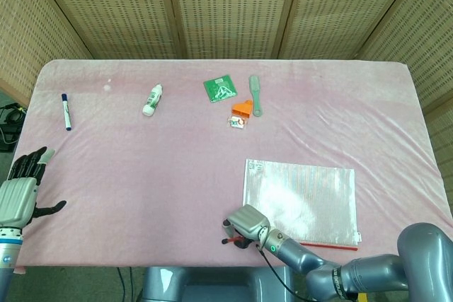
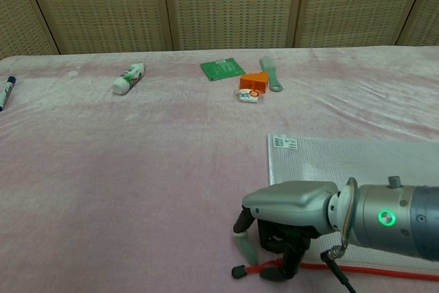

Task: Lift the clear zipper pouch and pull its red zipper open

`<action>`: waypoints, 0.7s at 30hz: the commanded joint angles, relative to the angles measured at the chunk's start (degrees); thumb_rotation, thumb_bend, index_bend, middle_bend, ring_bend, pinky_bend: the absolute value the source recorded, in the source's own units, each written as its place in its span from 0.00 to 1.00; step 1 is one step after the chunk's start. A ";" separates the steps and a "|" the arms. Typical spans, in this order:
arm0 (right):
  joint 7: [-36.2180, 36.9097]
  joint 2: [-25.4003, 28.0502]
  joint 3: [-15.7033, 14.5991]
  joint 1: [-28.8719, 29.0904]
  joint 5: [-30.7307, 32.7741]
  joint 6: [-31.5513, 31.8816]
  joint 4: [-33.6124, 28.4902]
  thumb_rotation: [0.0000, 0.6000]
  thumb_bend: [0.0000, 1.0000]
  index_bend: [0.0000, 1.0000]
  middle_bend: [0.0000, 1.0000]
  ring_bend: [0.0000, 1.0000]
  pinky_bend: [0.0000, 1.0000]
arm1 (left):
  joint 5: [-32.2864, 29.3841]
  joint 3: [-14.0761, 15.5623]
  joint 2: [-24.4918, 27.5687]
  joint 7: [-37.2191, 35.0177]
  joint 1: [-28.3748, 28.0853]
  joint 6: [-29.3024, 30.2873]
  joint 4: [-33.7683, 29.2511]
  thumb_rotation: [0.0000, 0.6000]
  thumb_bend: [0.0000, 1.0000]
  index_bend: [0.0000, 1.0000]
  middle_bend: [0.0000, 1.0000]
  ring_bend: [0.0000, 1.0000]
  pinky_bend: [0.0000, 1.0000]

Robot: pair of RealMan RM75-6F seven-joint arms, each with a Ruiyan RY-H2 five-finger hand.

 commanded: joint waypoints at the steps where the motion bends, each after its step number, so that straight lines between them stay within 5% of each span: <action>1: 0.27 -0.14 -0.27 -0.04 -0.22 -0.28 0.30 1.00 0.59 0.59 1.00 0.97 1.00 | -0.04 0.01 0.00 -0.01 -0.03 -0.06 0.01 1.00 0.00 0.00 0.00 0.00 0.00; 16: 2.11 -0.64 -0.42 -0.55 -2.05 -0.20 1.36 1.00 0.62 0.74 1.00 0.97 1.00 | 0.03 0.09 0.10 -0.27 -0.10 -0.09 -0.01 1.00 0.00 0.00 0.00 0.00 0.00; 21: 3.38 -0.20 -0.08 -1.04 -3.06 0.09 0.93 1.00 0.71 0.76 1.00 0.97 1.00 | 0.03 0.09 0.15 -0.38 -0.10 -0.05 -0.03 1.00 0.00 0.00 0.00 0.00 0.00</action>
